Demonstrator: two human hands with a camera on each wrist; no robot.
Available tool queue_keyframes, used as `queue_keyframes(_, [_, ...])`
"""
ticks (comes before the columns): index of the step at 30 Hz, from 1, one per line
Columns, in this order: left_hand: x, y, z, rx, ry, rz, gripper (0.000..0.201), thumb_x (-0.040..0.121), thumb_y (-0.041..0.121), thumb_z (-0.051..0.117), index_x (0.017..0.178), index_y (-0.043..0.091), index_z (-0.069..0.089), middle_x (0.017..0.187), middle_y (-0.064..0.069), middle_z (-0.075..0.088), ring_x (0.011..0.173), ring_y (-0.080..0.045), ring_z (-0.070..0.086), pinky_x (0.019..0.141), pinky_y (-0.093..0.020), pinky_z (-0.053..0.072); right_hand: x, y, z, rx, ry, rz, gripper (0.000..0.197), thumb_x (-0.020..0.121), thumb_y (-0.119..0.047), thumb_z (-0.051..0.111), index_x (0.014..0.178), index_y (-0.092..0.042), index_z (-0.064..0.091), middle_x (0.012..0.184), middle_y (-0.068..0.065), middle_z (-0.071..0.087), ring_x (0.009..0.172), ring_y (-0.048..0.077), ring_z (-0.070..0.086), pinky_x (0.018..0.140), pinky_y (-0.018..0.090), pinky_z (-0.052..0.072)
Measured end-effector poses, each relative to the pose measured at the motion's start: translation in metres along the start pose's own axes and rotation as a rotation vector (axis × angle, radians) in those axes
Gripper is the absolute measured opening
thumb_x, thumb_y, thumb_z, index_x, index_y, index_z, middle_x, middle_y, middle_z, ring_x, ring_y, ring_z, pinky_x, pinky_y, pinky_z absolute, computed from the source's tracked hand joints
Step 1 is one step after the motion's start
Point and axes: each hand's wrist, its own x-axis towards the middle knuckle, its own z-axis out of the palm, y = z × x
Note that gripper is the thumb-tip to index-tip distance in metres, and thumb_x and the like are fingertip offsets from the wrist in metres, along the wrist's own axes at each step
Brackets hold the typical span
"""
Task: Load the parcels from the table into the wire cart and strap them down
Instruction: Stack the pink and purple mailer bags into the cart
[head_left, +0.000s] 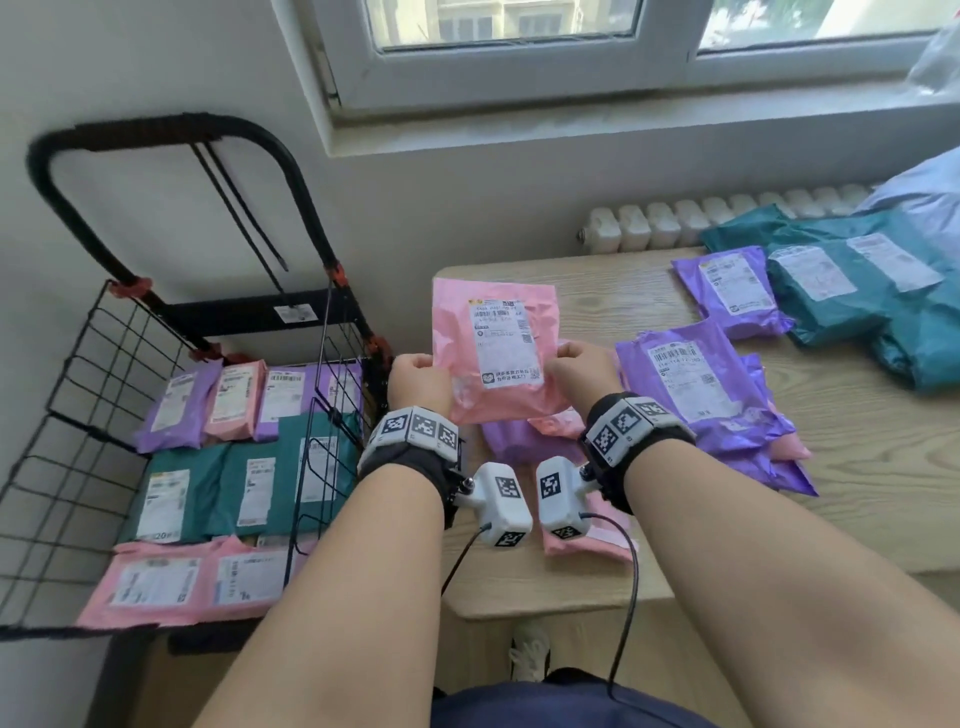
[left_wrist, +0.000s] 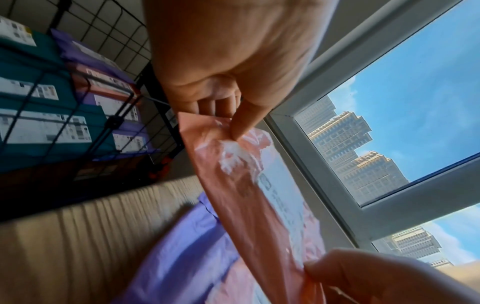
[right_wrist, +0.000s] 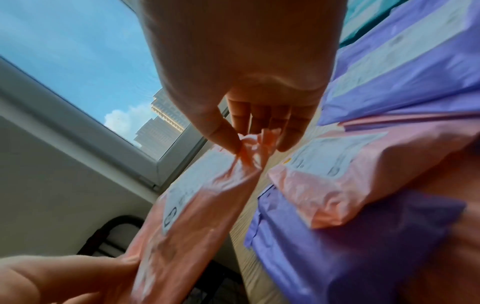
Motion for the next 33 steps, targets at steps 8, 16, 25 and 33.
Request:
queue_keyframes(8, [0.025, -0.043, -0.100, 0.042, -0.072, -0.074, 0.019, 0.091, 0.006, 0.047, 0.092, 0.014, 0.065, 0.088, -0.005, 0.059, 0.071, -0.028, 0.057, 0.056, -0.028, 0.052, -0.030, -0.036, 0.100, -0.071, -0.105, -0.062, 0.032, 0.077, 0.003, 0.054, 0.071, -0.027, 0.063, 0.085, 0.008, 0.070, 0.086, 0.026, 0.068, 0.081, 0.040, 0.058])
queue_keyframes(16, [0.080, -0.097, -0.242, 0.186, -0.021, -0.073, 0.021, 0.084, 0.003, 0.055, 0.101, 0.009, 0.066, 0.098, -0.014, 0.068, 0.078, -0.028, 0.061, 0.062, -0.029, 0.047, -0.078, -0.084, 0.239, -0.154, -0.195, -0.078, 0.022, 0.081, -0.002, 0.060, 0.078, -0.024, 0.064, 0.092, 0.004, 0.071, 0.086, 0.022, 0.068, 0.079, 0.041, 0.058])
queue_keyframes(25, [0.139, -0.154, -0.341, 0.305, 0.076, -0.180, 0.022, 0.086, 0.002, 0.050, 0.105, 0.008, 0.061, 0.104, -0.011, 0.064, 0.087, -0.027, 0.054, 0.070, -0.030, 0.040, -0.113, -0.108, 0.360, -0.295, -0.324, -0.065, 0.031, 0.086, -0.002, 0.045, 0.105, -0.014, 0.066, 0.087, 0.003, 0.066, 0.076, 0.023, 0.064, 0.062, 0.034, 0.055])
queue_keyframes(33, [0.186, -0.169, -0.336, 0.188, 0.122, -0.201, 0.034, 0.089, 0.001, 0.048, 0.118, 0.018, 0.053, 0.118, -0.008, 0.060, 0.092, -0.027, 0.054, 0.070, -0.028, 0.037, -0.062, -0.113, 0.403, -0.372, -0.376, 0.006, 0.032, 0.091, -0.006, 0.051, 0.120, -0.016, 0.060, 0.097, 0.002, 0.065, 0.078, 0.021, 0.066, 0.058, 0.030, 0.055])
